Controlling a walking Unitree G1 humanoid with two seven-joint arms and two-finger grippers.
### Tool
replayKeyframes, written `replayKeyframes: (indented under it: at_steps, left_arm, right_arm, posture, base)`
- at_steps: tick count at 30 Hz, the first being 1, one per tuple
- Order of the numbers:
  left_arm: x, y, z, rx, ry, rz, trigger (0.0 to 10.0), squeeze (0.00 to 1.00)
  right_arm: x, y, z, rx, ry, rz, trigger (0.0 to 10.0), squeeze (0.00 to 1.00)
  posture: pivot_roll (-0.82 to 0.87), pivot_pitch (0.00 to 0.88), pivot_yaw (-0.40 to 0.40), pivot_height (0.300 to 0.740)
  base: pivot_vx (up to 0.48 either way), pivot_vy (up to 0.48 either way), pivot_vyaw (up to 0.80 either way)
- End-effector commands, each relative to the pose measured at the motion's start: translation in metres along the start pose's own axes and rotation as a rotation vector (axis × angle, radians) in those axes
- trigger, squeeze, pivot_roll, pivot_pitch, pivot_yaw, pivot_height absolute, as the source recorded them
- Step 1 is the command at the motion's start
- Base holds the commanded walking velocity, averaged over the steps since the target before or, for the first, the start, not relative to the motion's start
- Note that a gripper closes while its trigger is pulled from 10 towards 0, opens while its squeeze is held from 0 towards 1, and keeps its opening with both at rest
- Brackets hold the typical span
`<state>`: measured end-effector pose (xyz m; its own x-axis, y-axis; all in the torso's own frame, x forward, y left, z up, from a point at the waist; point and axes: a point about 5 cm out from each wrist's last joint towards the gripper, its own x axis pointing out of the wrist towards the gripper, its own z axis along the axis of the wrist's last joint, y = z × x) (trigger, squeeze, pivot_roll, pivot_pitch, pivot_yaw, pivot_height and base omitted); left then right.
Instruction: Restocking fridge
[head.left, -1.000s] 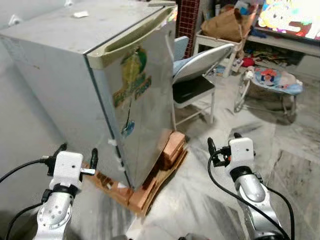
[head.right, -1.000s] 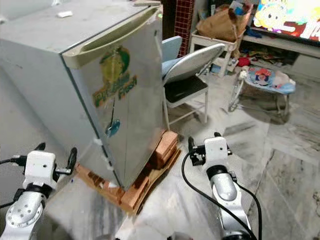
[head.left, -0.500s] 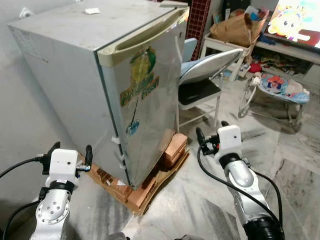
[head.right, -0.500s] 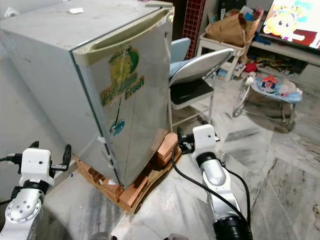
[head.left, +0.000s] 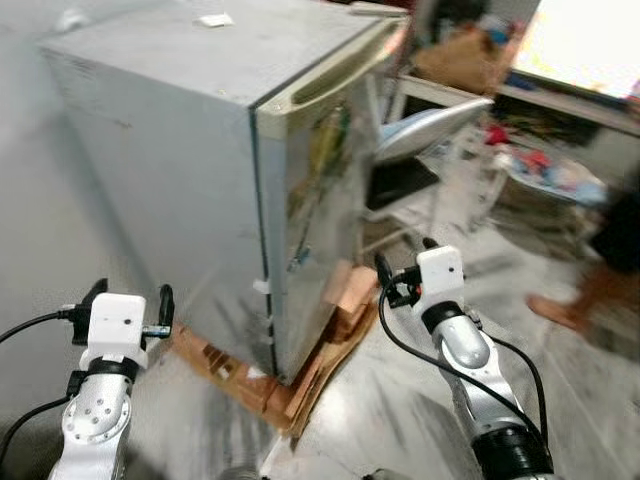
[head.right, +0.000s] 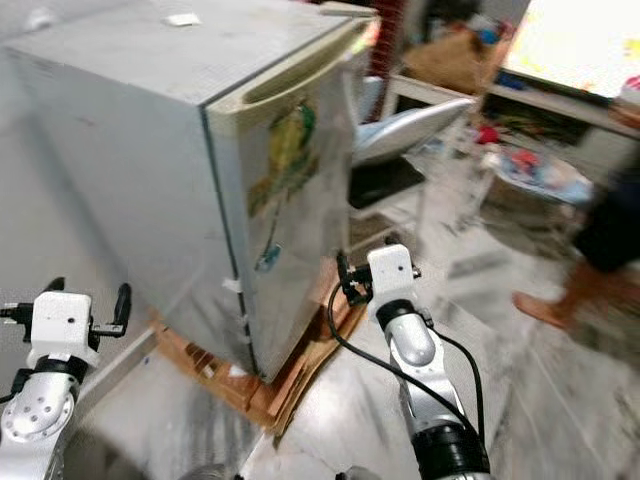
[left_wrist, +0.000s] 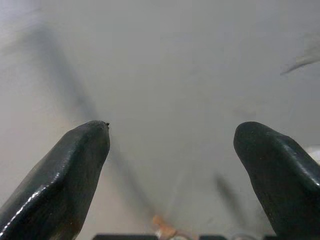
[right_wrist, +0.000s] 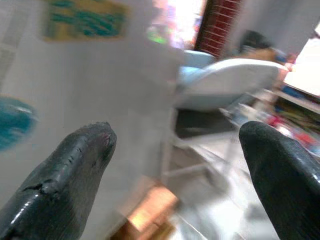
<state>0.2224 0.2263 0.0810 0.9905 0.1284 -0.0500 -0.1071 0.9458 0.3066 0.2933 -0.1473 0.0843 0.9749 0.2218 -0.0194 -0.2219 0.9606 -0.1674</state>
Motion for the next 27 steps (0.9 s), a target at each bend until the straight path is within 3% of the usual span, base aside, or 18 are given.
replayKeyframes:
  at_steps: [1,22,27]
  left_arm:
    - [0.0010,-0.0088,0.0031,-0.016,-0.011,-0.017,10.0,0.00]
    - [0.0019,-0.0127,0.0052,-0.020,-0.021,-0.047,10.0,0.00]
    - [-0.0026,-0.0149,-0.0001,-0.062,0.007,-0.091,10.0,0.00]
  right_arm:
    - [0.0005,-0.0105,0.0003,-0.011,0.005,-0.021,10.0,0.00]
    - [0.0002,-0.0064,-0.0035,-0.013,0.020,-0.001,10.0,0.00]
    - [-0.0003,-0.0043,-0.0055,-0.016,0.027,0.007,10.0,0.00]
  posture:
    - [0.06,0.025,-0.032,0.740]
    - [0.07,0.057,-0.047,0.740]
    - [0.07,0.063,-0.048,0.740]
  base:
    - [0.000,0.000,-0.80]
    - [0.000,0.000,-0.80]
    - [0.000,0.000,-0.09]
